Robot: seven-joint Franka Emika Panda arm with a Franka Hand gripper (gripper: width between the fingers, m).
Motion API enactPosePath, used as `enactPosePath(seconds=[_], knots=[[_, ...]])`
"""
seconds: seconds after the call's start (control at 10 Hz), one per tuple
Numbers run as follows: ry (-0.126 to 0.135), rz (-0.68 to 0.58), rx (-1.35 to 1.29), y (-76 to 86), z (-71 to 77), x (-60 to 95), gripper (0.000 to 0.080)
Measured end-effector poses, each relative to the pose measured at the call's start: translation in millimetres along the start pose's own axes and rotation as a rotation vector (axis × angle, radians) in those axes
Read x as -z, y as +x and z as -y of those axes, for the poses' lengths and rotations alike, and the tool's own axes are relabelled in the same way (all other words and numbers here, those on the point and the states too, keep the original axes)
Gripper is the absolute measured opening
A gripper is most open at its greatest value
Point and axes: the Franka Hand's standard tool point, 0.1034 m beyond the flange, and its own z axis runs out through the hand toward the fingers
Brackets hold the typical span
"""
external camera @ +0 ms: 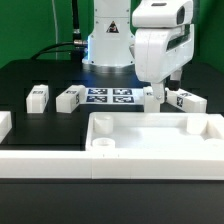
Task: Assemble desk
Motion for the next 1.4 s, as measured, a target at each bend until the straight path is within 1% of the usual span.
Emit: enactPosePath(seconds=[0.1,0.2,0.3,0.4,0.6,0.7,0.8,0.9,1.0,1.2,1.3,1.4], knots=[[0.0,0.0,-0.001,-0.1,0.1,-0.2,0.0648],[0.003,-0.001,-0.098,0.1,1.3,-0.3,0.0648],[0.009,0.0,-0.243,0.1,5.7,-0.6,0.0648],[0.011,0.002,-0.387,4.8,12.1,0.1,0.0648],[0.014,0.004,-0.638,27.9,32.2,0.2,0.0648],[0.015,0.005,-0.662,36.0,40.0,-1.4,0.0648],[0.021,0.006,-0.684,47.7,52.9,-5.9,0.0648],[0.02,-0.009,-0.662,57.4,60.8,-11.3,0.0648],[0.027,0.008,-0.653,55.8,61.8,-12.1,0.0648],[0.028,0.011,-0.652,55.9,62.6,-12.4,0.0648],[0.053,0.079,-0.663,51.5,67.0,-12.6,0.0648],[0.071,0.154,-0.714,49.7,72.6,-10.6,0.0648]])
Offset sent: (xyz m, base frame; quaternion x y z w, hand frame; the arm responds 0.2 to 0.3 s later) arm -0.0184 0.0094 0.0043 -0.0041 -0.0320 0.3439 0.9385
